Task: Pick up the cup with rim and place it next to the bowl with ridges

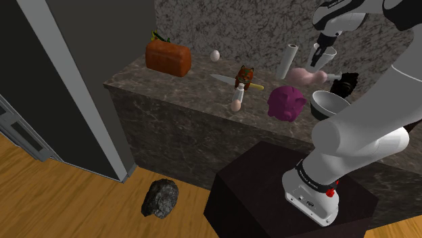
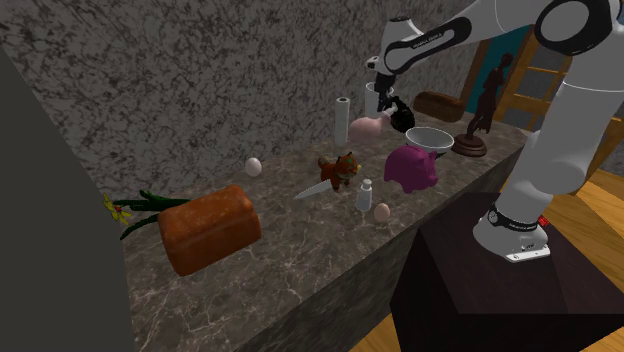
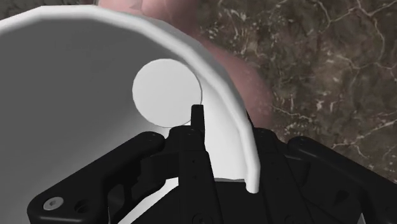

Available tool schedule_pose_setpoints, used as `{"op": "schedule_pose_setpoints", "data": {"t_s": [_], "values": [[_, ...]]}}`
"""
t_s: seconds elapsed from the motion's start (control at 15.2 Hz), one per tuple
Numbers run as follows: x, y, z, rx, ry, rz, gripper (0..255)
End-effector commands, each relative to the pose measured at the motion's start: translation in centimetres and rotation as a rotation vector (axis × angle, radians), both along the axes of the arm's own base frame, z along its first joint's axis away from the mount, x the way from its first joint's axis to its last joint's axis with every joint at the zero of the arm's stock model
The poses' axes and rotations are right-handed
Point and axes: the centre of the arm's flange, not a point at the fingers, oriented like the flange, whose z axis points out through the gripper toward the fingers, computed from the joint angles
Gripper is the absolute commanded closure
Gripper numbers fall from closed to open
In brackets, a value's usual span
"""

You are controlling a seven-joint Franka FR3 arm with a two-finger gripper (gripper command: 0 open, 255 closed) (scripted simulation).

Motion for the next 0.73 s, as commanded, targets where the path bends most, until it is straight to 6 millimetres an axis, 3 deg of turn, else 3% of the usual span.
{"op": "schedule_pose_setpoints", "data": {"t_s": [0.0,0.33,0.4,0.46,0.59,0.66], "values": [[0.0,-0.2,-6.4,0.069,0.091,-0.002,255],[0.0,-0.2,-6.4,0.069,0.091,-0.002,255],[0.6,-1.6,-6.0,0.071,0.09,-0.004,0],[1.6,-2.1,-5.6,0.071,0.089,-0.003,0],[0.2,-1.4,-6.6,0.072,0.089,-0.002,0],[0.3,-2.1,-5.6,0.073,0.089,-0.003,0]]}}
